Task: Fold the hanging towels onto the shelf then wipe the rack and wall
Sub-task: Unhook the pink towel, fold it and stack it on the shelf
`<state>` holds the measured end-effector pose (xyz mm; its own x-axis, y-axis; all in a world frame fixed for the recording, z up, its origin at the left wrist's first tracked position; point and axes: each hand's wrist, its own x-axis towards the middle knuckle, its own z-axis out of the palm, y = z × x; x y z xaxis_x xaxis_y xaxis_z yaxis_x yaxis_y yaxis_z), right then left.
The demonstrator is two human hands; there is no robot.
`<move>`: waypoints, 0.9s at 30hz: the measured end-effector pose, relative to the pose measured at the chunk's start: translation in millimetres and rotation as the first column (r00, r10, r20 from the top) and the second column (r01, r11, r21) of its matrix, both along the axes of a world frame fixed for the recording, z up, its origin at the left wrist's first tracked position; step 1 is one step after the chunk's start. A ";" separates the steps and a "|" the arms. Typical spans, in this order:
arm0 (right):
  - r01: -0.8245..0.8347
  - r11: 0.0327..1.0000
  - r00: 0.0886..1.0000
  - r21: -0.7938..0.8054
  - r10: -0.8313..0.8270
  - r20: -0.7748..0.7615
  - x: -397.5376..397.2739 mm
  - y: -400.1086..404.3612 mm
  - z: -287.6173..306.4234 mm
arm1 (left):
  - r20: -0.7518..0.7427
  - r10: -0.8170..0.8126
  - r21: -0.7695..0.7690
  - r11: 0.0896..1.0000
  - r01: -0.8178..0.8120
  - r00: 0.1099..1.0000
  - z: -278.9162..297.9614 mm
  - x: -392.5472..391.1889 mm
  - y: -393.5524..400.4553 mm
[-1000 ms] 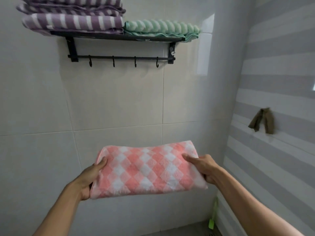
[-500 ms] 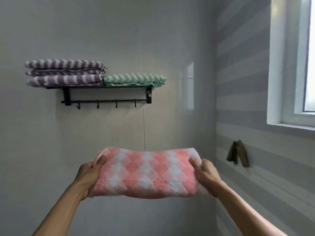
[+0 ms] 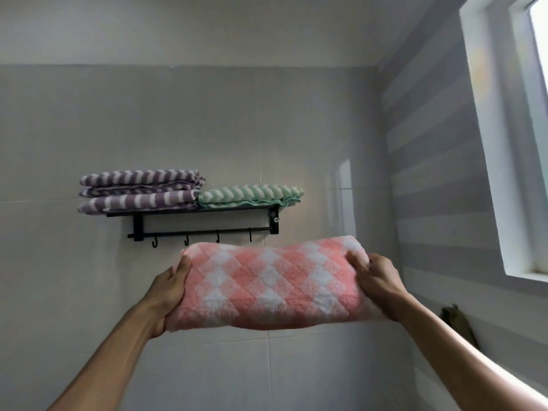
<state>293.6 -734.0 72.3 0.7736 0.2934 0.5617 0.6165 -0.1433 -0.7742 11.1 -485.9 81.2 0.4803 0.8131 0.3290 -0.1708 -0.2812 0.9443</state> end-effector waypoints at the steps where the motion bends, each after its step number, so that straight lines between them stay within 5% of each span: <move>1: -0.002 1.000 1.000 0.015 0.001 0.012 1.2 6.9 8.2 | 0.017 0.021 0.022 1.000 -0.021 1.000 7.5 3.5 8.8; 20: 0.042 0.962 0.999 0.271 -0.046 0.008 60.7 136.2 181.2 | 0.202 0.298 0.340 0.872 -0.352 0.933 181.4 77.1 133.9; 27: -0.010 0.942 0.999 0.335 -0.008 0.051 98.3 179.4 231.9 | 0.253 0.324 0.266 0.883 -0.388 0.912 230.3 118.5 174.6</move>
<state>391.9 -554.6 304.2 0.7414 0.0822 0.6661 0.6562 0.1196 -0.7451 129.6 -311.3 311.5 0.0774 0.7611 0.6440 -0.1764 -0.6253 0.7602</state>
